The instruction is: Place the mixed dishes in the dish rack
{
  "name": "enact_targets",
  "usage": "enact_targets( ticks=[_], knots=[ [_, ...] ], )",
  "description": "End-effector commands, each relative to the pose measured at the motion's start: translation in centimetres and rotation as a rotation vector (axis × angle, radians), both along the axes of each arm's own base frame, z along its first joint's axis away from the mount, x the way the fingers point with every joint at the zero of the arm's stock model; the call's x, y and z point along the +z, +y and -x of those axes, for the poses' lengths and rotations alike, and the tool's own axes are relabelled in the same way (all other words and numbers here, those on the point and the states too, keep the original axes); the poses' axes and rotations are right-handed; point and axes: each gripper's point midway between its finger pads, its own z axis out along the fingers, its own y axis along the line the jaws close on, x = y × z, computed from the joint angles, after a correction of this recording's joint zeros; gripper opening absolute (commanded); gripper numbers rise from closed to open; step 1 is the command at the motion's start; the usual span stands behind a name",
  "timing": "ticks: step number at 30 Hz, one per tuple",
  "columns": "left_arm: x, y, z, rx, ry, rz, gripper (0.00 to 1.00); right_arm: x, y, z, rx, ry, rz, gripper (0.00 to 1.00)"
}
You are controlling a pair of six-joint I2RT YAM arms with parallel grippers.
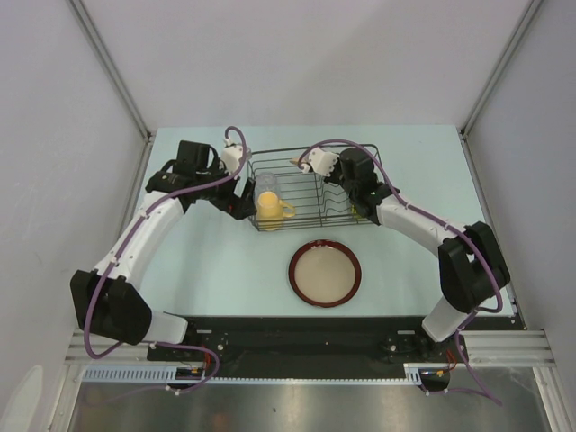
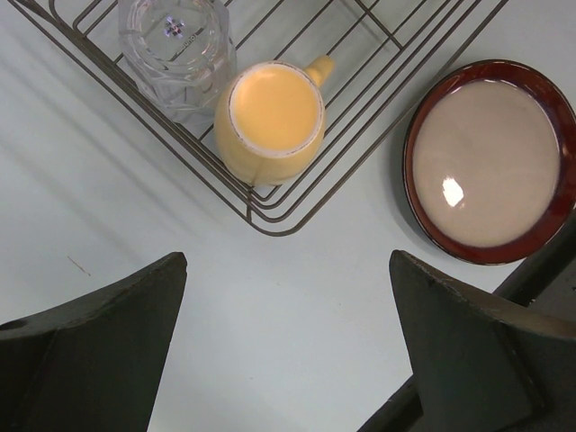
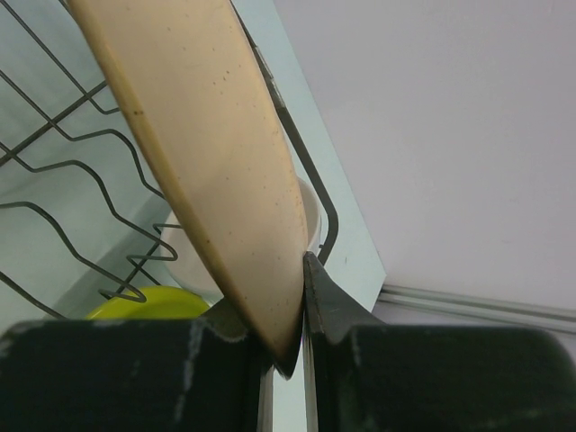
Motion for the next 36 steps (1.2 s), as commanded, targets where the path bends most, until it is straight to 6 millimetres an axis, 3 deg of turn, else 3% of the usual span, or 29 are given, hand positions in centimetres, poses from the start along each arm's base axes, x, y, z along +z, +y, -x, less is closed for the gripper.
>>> enact_targets(
  ticks=[1,4,6,11,13,20,26,29,36],
  knots=[
    [0.0,-0.8,0.3,-0.010,0.032,0.061,1.00,4.8,-2.8,-1.8,-0.120,-0.145,-0.035,0.00],
    [-0.3,-1.4,1.1,-0.027,0.052,0.079,1.00,5.9,-2.9,-1.5,-0.119,-0.188,-0.038,0.00],
    [-0.6,-2.0,1.8,-0.047,0.051,0.078,1.00,7.8,-2.6,-1.6,-0.121,-0.241,-0.050,0.00],
    [-3.7,-3.6,4.6,-0.120,0.120,0.040,1.00,11.4,-2.1,-2.1,-0.120,-0.339,-0.051,0.00],
    [-4.6,-4.3,5.3,-0.144,0.123,0.022,1.00,11.7,-2.1,-2.2,-0.123,-0.348,-0.050,0.00],
    [-5.2,-5.1,3.2,-0.121,0.086,0.008,1.00,12.6,-1.8,-2.3,-0.117,-0.382,-0.031,0.00],
    [-2.5,-6.0,1.3,-0.114,0.030,0.045,1.00,14.0,-1.1,-2.1,-0.098,-0.415,-0.034,0.00],
    [-2.4,-6.8,0.8,-0.094,0.055,0.082,1.00,14.7,-0.6,-2.2,-0.087,-0.429,-0.030,0.00],
    [-5.4,-6.8,-0.6,-0.021,0.125,0.051,1.00,14.5,0.1,-2.5,-0.072,-0.426,-0.018,0.00]
  ],
)
